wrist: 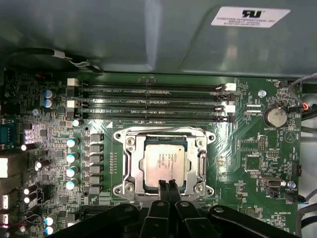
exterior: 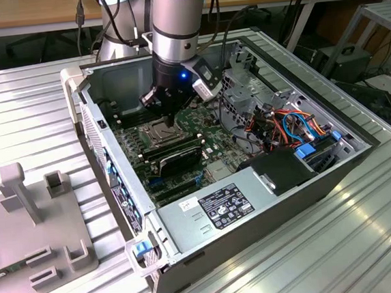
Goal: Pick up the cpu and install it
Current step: 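Install the second cpu locking lever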
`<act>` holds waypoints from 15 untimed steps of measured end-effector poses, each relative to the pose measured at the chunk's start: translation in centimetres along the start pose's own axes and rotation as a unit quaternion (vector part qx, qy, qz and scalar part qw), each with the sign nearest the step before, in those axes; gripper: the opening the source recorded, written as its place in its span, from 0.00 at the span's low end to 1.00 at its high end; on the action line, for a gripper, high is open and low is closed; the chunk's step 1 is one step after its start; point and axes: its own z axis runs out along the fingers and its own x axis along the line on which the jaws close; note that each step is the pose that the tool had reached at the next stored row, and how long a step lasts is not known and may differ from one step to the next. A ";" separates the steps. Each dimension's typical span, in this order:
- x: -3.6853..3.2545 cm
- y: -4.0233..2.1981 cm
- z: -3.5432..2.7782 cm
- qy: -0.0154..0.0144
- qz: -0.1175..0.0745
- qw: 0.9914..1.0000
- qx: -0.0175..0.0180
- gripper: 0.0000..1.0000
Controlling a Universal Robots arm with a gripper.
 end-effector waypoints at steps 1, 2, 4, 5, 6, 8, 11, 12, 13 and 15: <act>0.00 -0.09 0.00 0.000 0.000 1.000 0.000 0.11; 0.00 -0.18 0.00 0.000 0.000 1.000 0.000 0.11; 0.01 -0.40 0.00 0.000 0.000 1.000 0.000 0.11; 0.01 -0.47 0.00 0.000 0.000 1.000 0.000 0.11; 0.01 -0.54 0.00 0.000 0.000 1.000 0.000 0.11; 0.01 -0.65 -0.01 0.000 0.000 1.000 0.000 0.11; 0.02 -0.78 -0.01 0.000 0.000 1.000 0.000 0.11; 0.02 -0.79 0.00 0.000 0.000 1.000 0.000 0.11; 0.01 -0.79 0.00 0.000 0.000 1.000 0.000 0.11; 0.02 -0.81 -0.01 0.000 0.000 1.000 0.000 0.11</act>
